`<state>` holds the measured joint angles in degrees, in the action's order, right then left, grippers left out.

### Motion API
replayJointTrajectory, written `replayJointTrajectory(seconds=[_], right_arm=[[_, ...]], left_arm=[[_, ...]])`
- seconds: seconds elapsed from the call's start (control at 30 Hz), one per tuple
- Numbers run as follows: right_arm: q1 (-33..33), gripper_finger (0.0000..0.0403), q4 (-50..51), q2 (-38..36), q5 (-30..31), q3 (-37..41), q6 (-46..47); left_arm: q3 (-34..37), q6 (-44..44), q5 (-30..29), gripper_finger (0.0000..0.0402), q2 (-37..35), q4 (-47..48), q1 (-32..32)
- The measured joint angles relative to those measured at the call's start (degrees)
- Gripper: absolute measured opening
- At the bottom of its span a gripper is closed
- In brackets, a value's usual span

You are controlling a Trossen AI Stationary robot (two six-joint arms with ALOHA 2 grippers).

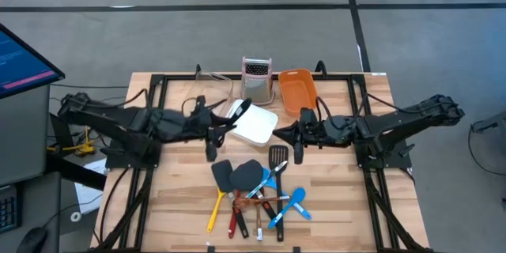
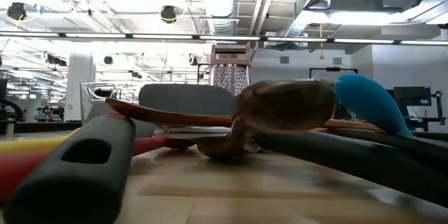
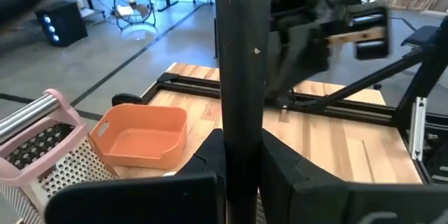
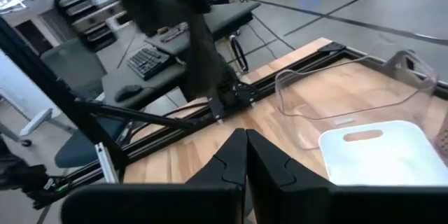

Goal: Pick & Place Kitchen Items
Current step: Put the black slotted spoon into the white bin

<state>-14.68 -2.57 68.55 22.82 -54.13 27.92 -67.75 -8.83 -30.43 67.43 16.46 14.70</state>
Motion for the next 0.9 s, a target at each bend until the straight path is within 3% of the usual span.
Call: replayJointTrajectory(seconds=[0.33, 0.47, 0.6, 0.9], right_arm=[[-1.2, 0.0, 2.4, -6.7, 0.1, 0.0, -4.5], [-1.5, 0.0, 3.7, -10.3, 0.2, 0.0, -4.5], [-2.3, 0.0, 7.9, -14.0, 0.2, 0.0, -4.5], [-4.5, 0.0, 13.2, -19.8, 0.2, 0.0, -4.5]], left_arm=[[0.0, 9.3, 13.4, 0.0024, 6.4, -0.6, -9.2], [0.0, 14.9, 18.4, 0.0024, 10.9, -5.2, -12.2], [0.0, 17.2, 21.0, 0.0024, 14.6, -10.7, -15.1], [0.0, 17.9, 26.2, 0.0024, 20.5, -11.7, -21.1]])
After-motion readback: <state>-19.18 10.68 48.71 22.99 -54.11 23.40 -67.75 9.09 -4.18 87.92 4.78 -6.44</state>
